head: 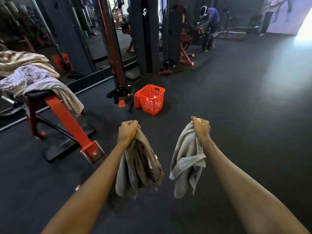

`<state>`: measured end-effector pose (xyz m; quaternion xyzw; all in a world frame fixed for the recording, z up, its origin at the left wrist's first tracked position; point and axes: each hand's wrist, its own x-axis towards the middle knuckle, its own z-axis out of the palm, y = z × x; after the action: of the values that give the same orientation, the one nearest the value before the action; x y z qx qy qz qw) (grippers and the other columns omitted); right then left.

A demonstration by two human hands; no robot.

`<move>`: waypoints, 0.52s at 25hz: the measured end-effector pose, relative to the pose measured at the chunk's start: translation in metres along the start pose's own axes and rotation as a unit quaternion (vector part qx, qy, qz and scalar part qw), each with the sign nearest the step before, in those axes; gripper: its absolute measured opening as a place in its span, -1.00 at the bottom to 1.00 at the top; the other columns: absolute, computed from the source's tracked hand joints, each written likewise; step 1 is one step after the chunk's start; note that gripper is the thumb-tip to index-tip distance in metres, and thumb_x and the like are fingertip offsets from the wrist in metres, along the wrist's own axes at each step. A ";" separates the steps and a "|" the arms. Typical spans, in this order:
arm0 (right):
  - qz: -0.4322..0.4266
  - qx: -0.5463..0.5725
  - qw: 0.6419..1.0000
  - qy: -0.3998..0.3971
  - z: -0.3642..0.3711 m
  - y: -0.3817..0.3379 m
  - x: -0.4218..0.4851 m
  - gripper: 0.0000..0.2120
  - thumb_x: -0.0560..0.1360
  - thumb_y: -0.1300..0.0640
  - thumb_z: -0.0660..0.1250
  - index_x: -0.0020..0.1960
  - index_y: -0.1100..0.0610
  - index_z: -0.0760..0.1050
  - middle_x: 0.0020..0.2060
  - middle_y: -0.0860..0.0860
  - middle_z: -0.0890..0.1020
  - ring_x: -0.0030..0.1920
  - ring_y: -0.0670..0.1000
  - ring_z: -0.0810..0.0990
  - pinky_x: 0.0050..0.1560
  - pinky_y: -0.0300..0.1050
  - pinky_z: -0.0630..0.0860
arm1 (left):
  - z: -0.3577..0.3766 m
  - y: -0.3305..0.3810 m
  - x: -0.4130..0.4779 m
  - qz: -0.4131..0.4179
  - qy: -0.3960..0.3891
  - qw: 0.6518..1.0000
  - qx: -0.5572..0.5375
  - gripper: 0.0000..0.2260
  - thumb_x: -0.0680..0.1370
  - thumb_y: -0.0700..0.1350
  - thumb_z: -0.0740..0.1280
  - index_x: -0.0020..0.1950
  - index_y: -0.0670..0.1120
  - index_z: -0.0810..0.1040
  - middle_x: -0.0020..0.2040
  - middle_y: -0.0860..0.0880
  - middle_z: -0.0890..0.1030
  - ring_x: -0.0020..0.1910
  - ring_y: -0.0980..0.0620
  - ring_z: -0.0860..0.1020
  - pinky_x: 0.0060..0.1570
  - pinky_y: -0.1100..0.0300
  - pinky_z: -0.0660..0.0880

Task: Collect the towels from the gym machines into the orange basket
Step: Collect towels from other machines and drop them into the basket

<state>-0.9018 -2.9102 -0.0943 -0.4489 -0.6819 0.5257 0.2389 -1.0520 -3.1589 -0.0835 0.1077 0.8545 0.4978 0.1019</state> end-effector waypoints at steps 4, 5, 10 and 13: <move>-0.012 -0.029 0.999 -0.020 0.036 -0.033 0.103 -0.60 0.52 -0.19 0.30 -0.26 0.12 0.58 -0.25 0.02 0.64 -0.15 0.05 0.57 -0.06 -0.11 0.38 | 0.030 0.035 0.106 -0.003 0.004 1.000 -0.005 -0.65 0.58 0.09 0.26 -0.22 -0.07 0.71 -0.19 0.01 0.71 -0.11 0.07 0.61 -0.02 0.19 0.40; -0.020 -0.043 0.998 -0.030 0.047 -0.039 0.129 -0.57 0.51 -0.24 0.30 -0.25 0.12 0.58 -0.23 0.02 0.66 -0.15 0.04 0.58 -0.04 -0.09 0.40 | 0.040 0.040 0.135 -0.005 -0.001 1.000 0.001 -0.63 0.56 0.16 0.27 -0.21 -0.07 0.70 -0.19 0.00 0.71 -0.11 0.05 0.61 -0.02 0.18 0.41; -0.020 -0.067 0.997 -0.028 0.105 -0.063 0.262 -0.68 0.47 -0.20 0.35 -0.14 0.05 0.64 -0.13 0.03 0.70 -0.05 0.08 0.63 -0.02 -0.08 0.47 | 0.091 0.056 0.287 0.001 0.003 1.000 0.011 -0.61 0.52 0.18 0.32 -0.18 -0.13 0.68 -0.21 -0.05 0.70 -0.09 -0.03 0.63 0.02 0.12 0.49; -0.010 -0.078 0.997 -0.027 0.141 -0.087 0.344 -0.75 0.48 -0.12 0.35 -0.13 0.04 0.63 -0.12 0.05 0.69 -0.04 0.10 0.63 -0.01 -0.08 0.47 | 0.119 0.070 0.376 -0.014 0.000 1.000 0.018 -0.62 0.49 0.10 0.30 -0.12 -0.23 0.65 -0.22 -0.13 0.68 -0.18 -0.02 0.60 -0.09 0.11 0.48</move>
<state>-1.2122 -2.6883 -0.1104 -0.4448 -0.7317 0.4803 0.1900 -1.3722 -2.9191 -0.1053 0.0974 0.8648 0.4809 0.1069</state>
